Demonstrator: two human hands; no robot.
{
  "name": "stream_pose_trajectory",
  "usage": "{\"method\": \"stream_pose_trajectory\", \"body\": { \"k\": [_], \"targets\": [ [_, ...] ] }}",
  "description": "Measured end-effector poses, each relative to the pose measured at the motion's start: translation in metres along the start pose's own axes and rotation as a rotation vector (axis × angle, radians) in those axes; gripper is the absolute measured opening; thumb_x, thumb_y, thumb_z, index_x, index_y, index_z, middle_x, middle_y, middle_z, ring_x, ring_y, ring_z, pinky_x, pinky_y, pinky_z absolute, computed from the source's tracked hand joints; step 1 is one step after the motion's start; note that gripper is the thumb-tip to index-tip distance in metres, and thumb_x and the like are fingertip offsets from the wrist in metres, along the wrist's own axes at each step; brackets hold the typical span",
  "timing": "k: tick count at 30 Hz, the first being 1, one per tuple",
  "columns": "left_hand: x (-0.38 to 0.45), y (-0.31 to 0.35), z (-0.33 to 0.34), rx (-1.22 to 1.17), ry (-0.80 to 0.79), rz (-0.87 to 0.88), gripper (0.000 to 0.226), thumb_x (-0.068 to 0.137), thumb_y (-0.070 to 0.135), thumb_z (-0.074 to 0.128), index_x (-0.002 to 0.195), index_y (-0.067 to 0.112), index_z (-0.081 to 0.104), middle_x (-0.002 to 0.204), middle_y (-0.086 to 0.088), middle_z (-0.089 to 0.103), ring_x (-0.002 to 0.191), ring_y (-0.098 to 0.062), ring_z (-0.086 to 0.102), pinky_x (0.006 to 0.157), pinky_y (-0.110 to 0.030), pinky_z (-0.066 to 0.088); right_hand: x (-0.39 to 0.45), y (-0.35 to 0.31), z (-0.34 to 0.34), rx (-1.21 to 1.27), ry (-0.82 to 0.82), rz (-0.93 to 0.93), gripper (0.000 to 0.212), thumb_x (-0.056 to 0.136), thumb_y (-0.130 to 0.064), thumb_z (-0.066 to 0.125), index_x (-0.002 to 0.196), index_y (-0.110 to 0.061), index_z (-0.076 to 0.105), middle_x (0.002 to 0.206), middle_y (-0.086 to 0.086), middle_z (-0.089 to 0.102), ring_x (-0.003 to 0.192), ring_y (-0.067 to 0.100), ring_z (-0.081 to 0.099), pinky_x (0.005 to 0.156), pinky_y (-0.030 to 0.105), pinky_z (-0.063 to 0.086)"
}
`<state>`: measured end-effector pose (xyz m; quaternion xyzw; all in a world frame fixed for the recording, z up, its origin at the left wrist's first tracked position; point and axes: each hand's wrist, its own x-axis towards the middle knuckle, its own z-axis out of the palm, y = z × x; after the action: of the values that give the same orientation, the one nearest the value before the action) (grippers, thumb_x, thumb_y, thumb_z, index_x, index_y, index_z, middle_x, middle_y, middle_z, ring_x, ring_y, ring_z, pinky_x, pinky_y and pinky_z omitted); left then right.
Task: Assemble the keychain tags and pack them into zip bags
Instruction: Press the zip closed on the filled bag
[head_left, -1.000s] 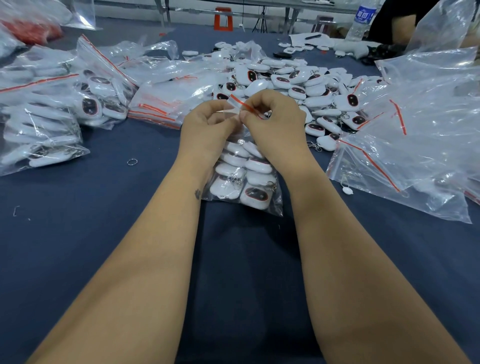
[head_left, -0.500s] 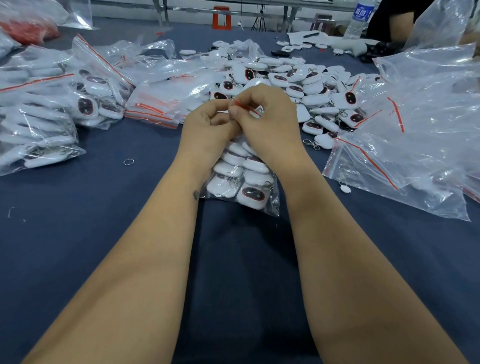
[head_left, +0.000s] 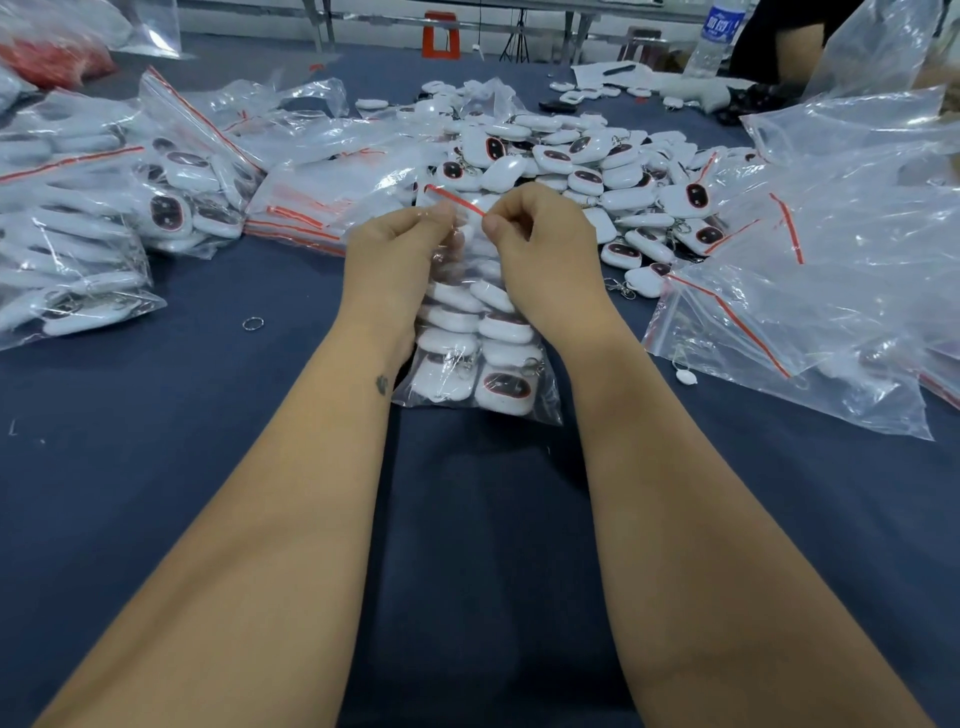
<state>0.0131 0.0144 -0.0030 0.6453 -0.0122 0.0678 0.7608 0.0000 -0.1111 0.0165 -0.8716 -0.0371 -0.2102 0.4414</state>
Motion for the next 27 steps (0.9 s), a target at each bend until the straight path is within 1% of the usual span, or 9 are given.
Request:
{"method": "stream_pose_trajectory", "body": {
  "k": [4, 5, 9, 12, 15, 17, 23, 26, 27],
  "targets": [
    [-0.001, 0.001, 0.001, -0.130, 0.006, 0.019, 0.026, 0.099, 0.019, 0.056, 0.076, 0.014, 0.068, 0.072, 0.004, 0.068, 0.069, -0.010, 0.064, 0.064, -0.023, 0.053, -0.001, 0.002, 0.001, 0.100, 0.010, 0.017, 0.007, 0.094, -0.020, 0.061, 0.087, -0.020, 0.061, 0.074, -0.014, 0.056, 0.070, 0.002, 0.051, 0.074, 0.023, 0.042],
    [-0.001, 0.003, 0.001, -0.206, 0.019, 0.007, 0.026, 0.100, 0.020, 0.055, 0.077, 0.013, 0.065, 0.077, 0.002, 0.068, 0.069, -0.013, 0.065, 0.065, -0.026, 0.054, -0.002, 0.002, 0.000, 0.148, 0.017, 0.037, 0.002, 0.092, -0.021, 0.064, 0.092, -0.020, 0.063, 0.081, -0.012, 0.059, 0.076, 0.001, 0.054, 0.075, 0.020, 0.043],
    [0.004, 0.007, -0.006, -0.717, 0.074, -0.098, 0.028, 0.104, 0.027, 0.046, 0.101, 0.004, 0.062, 0.109, -0.014, 0.069, 0.095, -0.030, 0.069, 0.090, -0.047, 0.053, -0.002, 0.007, -0.003, 0.367, -0.102, 0.251, 0.059, 0.089, -0.034, 0.070, 0.140, -0.015, 0.047, 0.105, -0.009, 0.058, 0.100, 0.006, 0.057, 0.091, 0.020, 0.043],
    [0.006, 0.010, -0.016, -0.871, 0.111, -0.180, 0.045, 0.104, 0.036, 0.043, 0.126, -0.001, 0.056, 0.120, -0.018, 0.067, 0.109, -0.032, 0.066, 0.091, -0.049, 0.055, -0.005, 0.006, 0.003, 0.333, -0.291, 0.247, 0.058, 0.090, -0.043, 0.067, 0.138, -0.015, 0.052, 0.126, -0.005, 0.061, 0.115, 0.007, 0.057, 0.101, 0.024, 0.044],
    [-0.001, 0.011, -0.019, -0.523, 0.181, -0.157, 0.031, 0.103, 0.037, 0.046, 0.107, 0.010, 0.059, 0.103, -0.013, 0.067, 0.094, -0.028, 0.065, 0.079, -0.038, 0.055, -0.013, 0.000, 0.014, 0.289, -0.358, 0.191, 0.032, 0.090, -0.042, 0.066, 0.119, -0.030, 0.060, 0.105, -0.019, 0.059, 0.093, -0.009, 0.056, 0.070, 0.002, 0.044],
    [-0.010, 0.013, -0.016, -0.156, 0.233, -0.106, 0.016, 0.100, 0.035, 0.052, 0.094, 0.021, 0.057, 0.105, -0.008, 0.069, 0.095, -0.025, 0.066, 0.083, -0.038, 0.052, -0.018, -0.004, 0.018, 0.277, -0.319, 0.175, 0.040, 0.091, -0.040, 0.065, 0.127, -0.025, 0.057, 0.108, -0.017, 0.058, 0.094, -0.005, 0.055, 0.058, -0.002, 0.039],
    [-0.010, 0.016, -0.048, 0.246, 0.381, 0.093, 0.027, 0.103, 0.018, 0.042, 0.079, 0.025, 0.054, 0.082, 0.009, 0.058, 0.072, -0.003, 0.053, 0.059, -0.006, 0.040, -0.020, -0.027, 0.050, 0.221, -0.202, 0.173, 0.060, 0.089, -0.041, 0.066, 0.142, -0.024, 0.044, 0.110, -0.007, 0.052, 0.113, 0.016, 0.056, 0.091, 0.025, 0.048],
    [0.008, 0.046, -0.096, 0.213, 0.573, 0.147, 0.029, 0.102, 0.016, 0.039, 0.079, 0.026, 0.053, 0.082, 0.000, 0.066, 0.071, -0.015, 0.059, 0.062, -0.022, 0.048, -0.020, -0.059, 0.083, 0.456, -0.362, 0.140, 0.069, 0.091, -0.032, 0.067, 0.149, -0.028, 0.030, 0.122, -0.008, 0.050, 0.113, 0.010, 0.054, 0.078, 0.004, 0.044],
    [0.013, 0.059, -0.113, 0.174, 0.621, 0.174, 0.028, 0.102, 0.015, 0.038, 0.081, 0.024, 0.054, 0.078, 0.000, 0.068, 0.067, -0.016, 0.061, 0.059, -0.026, 0.048, -0.022, -0.070, 0.094, 0.510, -0.414, 0.107, 0.070, 0.090, -0.029, 0.068, 0.149, -0.029, 0.029, 0.130, -0.007, 0.046, 0.118, 0.009, 0.052, 0.084, 0.004, 0.043]
  ]
}}
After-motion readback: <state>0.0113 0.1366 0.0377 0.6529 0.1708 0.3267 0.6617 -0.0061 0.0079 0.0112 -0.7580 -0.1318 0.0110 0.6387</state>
